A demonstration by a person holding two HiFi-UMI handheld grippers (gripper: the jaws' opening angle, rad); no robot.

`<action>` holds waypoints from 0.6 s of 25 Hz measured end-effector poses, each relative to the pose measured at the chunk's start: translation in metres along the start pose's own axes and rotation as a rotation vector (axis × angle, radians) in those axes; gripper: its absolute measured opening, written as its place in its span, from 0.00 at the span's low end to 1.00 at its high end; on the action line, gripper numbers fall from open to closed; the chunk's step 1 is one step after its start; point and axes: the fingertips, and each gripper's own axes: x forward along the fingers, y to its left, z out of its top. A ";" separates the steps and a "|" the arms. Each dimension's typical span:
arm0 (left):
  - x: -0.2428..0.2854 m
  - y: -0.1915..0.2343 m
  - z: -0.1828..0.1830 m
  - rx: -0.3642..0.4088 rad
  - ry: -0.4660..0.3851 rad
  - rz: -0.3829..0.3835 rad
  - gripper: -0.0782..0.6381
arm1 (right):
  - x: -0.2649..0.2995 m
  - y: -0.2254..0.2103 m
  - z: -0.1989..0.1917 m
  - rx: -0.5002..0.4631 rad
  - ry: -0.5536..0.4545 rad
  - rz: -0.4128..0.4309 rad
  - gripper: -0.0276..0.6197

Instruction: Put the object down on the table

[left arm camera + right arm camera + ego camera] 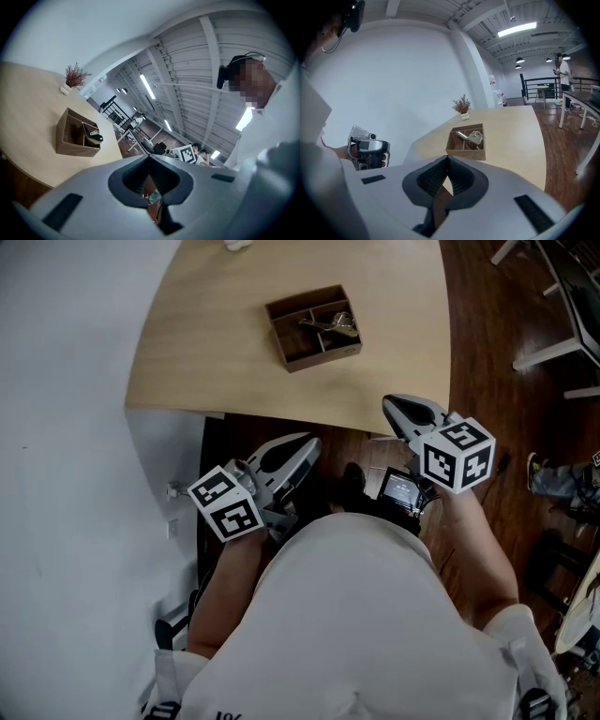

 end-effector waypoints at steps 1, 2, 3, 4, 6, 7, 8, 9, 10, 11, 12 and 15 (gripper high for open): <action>-0.001 -0.002 0.000 0.003 0.002 -0.002 0.11 | -0.003 0.001 0.001 -0.005 -0.005 -0.002 0.05; -0.003 -0.004 -0.001 0.007 0.004 -0.004 0.11 | -0.006 0.001 0.002 -0.014 -0.011 -0.005 0.05; -0.004 -0.006 -0.002 0.010 0.008 -0.006 0.11 | -0.010 0.002 0.003 -0.025 -0.018 -0.008 0.05; -0.006 -0.008 -0.004 0.012 0.012 -0.008 0.11 | -0.014 0.003 0.005 -0.035 -0.025 -0.009 0.05; -0.011 -0.012 -0.006 0.017 0.017 -0.008 0.11 | -0.022 0.008 0.010 -0.057 -0.046 -0.009 0.05; -0.013 -0.013 -0.007 0.019 0.019 -0.008 0.11 | -0.026 0.010 0.012 -0.066 -0.056 -0.010 0.05; -0.014 -0.015 -0.008 0.020 0.019 -0.008 0.11 | -0.031 0.012 0.014 -0.071 -0.066 -0.009 0.05; -0.015 -0.017 -0.008 0.021 0.019 -0.008 0.11 | -0.035 0.015 0.016 -0.072 -0.075 -0.008 0.05; -0.015 -0.019 -0.007 0.022 0.018 -0.009 0.11 | -0.039 0.017 0.018 -0.071 -0.084 -0.005 0.05; -0.015 -0.021 -0.006 0.024 0.015 -0.011 0.11 | -0.042 0.020 0.020 -0.069 -0.094 -0.002 0.05; -0.015 -0.022 -0.005 0.026 0.013 -0.014 0.11 | -0.045 0.022 0.021 -0.069 -0.102 0.001 0.05; -0.011 -0.026 0.000 0.035 0.010 -0.026 0.11 | -0.049 0.027 0.027 -0.071 -0.123 0.004 0.05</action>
